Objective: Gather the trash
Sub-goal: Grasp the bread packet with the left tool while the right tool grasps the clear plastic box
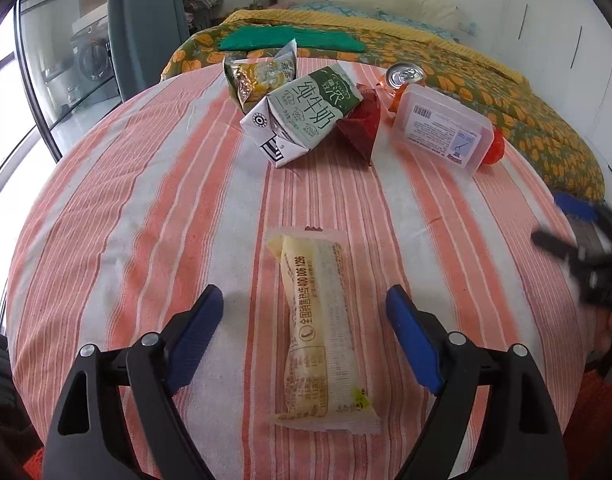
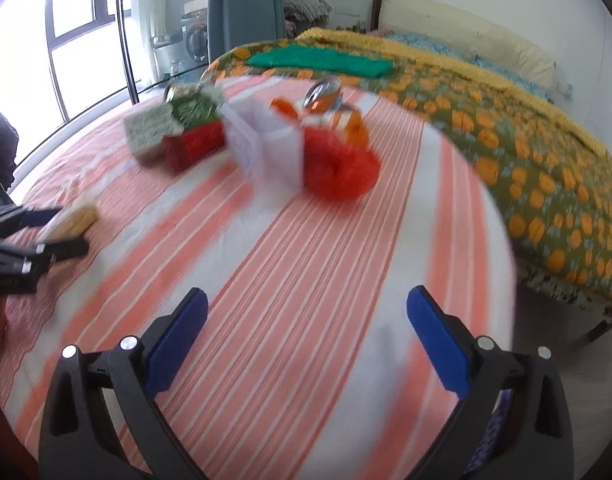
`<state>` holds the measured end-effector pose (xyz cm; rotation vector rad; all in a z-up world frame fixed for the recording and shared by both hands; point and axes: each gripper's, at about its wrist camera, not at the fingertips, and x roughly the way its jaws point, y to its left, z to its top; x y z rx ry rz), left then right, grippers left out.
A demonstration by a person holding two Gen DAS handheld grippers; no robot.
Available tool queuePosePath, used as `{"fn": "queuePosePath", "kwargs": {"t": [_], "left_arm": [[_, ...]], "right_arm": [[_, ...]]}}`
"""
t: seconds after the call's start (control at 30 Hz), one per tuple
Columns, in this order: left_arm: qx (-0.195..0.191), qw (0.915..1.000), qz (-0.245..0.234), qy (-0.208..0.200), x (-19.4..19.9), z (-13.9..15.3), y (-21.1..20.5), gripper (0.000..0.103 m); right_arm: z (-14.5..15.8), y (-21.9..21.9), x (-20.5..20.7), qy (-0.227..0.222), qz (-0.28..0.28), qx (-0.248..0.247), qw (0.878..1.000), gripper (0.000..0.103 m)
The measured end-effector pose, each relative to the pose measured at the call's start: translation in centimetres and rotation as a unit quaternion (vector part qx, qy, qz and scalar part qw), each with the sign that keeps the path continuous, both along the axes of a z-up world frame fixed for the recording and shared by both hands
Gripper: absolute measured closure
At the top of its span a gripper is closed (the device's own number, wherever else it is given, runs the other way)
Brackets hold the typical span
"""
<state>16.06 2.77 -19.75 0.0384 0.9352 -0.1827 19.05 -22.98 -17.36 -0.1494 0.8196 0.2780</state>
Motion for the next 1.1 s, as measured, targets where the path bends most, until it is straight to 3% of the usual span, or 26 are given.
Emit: {"fn": "queuePosePath", "kwargs": {"t": [0.07, 0.2, 0.4, 0.43, 0.57, 0.67, 0.77, 0.93, 1.0, 1.1], "left_arm": [[0.009, 1.0000, -0.003, 0.001, 0.1, -0.1, -0.4, 0.017], [0.015, 0.9999, -0.007, 0.003, 0.2, -0.3, -0.7, 0.014], [0.007, 0.9999, -0.008, 0.003, 0.2, -0.2, -0.5, 0.013], [0.006, 0.9999, -0.008, 0.003, 0.2, -0.2, -0.5, 0.013], [0.002, 1.0000, -0.008, 0.003, 0.2, -0.2, -0.3, 0.013], [0.003, 1.0000, -0.008, 0.003, 0.1, -0.2, -0.3, 0.013], [0.007, 1.0000, -0.006, 0.003, 0.0, -0.2, -0.3, 0.013], [0.015, 0.9999, -0.006, 0.004, 0.1, -0.2, -0.6, 0.013], [0.015, 0.9999, -0.006, 0.005, 0.2, -0.3, -0.7, 0.010], [0.017, 0.9998, -0.007, 0.010, 0.4, -0.4, -0.7, 0.006]], "right_arm": [[1.2, -0.1, 1.5, -0.007, 0.013, 0.007, 1.000, 0.008], [3.0, 2.2, 5.3, 0.005, 0.061, -0.003, 0.998, 0.031], [2.4, 6.9, 9.4, 0.022, 0.102, -0.060, 0.993, 0.035], [2.3, 7.4, 9.6, 0.026, 0.104, -0.066, 0.992, 0.052], [2.2, 8.4, 9.2, 0.047, 0.104, -0.082, 0.990, 0.068], [3.1, 7.4, 7.0, 0.069, 0.094, -0.024, 0.993, 0.069], [3.2, 4.6, 4.4, 0.114, 0.066, 0.095, 0.987, 0.069], [0.5, -1.3, 1.5, 0.180, -0.002, 0.263, 0.948, 0.069], [0.1, -2.9, 1.1, 0.176, -0.020, 0.287, 0.941, 0.069], [0.0, -4.1, 0.9, 0.161, -0.045, 0.276, 0.947, 0.062]]}}
